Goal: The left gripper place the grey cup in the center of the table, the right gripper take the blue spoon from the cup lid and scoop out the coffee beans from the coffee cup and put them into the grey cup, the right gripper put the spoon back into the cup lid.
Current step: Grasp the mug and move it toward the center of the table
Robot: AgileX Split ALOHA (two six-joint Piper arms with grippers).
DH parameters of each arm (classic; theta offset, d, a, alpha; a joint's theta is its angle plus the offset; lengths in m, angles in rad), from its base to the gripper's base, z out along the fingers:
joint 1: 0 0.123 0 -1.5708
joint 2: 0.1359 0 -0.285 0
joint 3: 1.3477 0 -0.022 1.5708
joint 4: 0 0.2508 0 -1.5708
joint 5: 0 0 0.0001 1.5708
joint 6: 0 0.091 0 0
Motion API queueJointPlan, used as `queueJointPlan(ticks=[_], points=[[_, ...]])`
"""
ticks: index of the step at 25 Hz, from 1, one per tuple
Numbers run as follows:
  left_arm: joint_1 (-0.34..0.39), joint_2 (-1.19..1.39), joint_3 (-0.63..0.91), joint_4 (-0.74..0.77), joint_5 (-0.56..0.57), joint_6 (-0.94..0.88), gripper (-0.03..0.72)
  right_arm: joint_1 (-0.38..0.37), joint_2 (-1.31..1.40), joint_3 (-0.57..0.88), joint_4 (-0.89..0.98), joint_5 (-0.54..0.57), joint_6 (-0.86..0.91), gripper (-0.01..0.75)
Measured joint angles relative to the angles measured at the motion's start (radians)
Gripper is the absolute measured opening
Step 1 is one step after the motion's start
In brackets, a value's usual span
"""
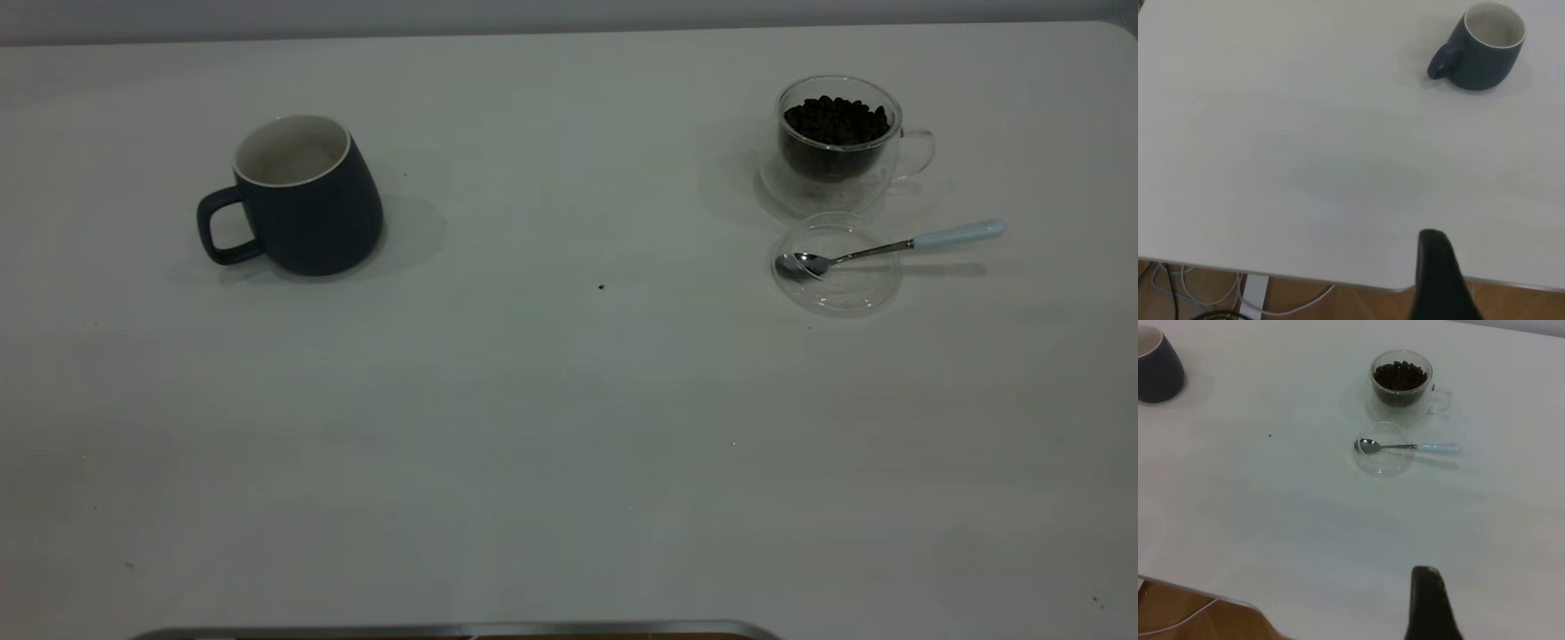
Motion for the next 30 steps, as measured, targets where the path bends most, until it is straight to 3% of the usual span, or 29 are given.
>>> queueJointPlan(ticks=[21, 30], points=[[-0.003, 0.015, -0.001, 0.03, 0.0, 0.033, 0.514, 0.0, 0.0, 0.0, 0.0, 0.0, 0.0, 0.523], [-0.004, 0.451, -0.087, 0.074, -0.177, 0.193, 0.514, 0.0, 0.0, 0.0, 0.0, 0.0, 0.0, 0.523]])
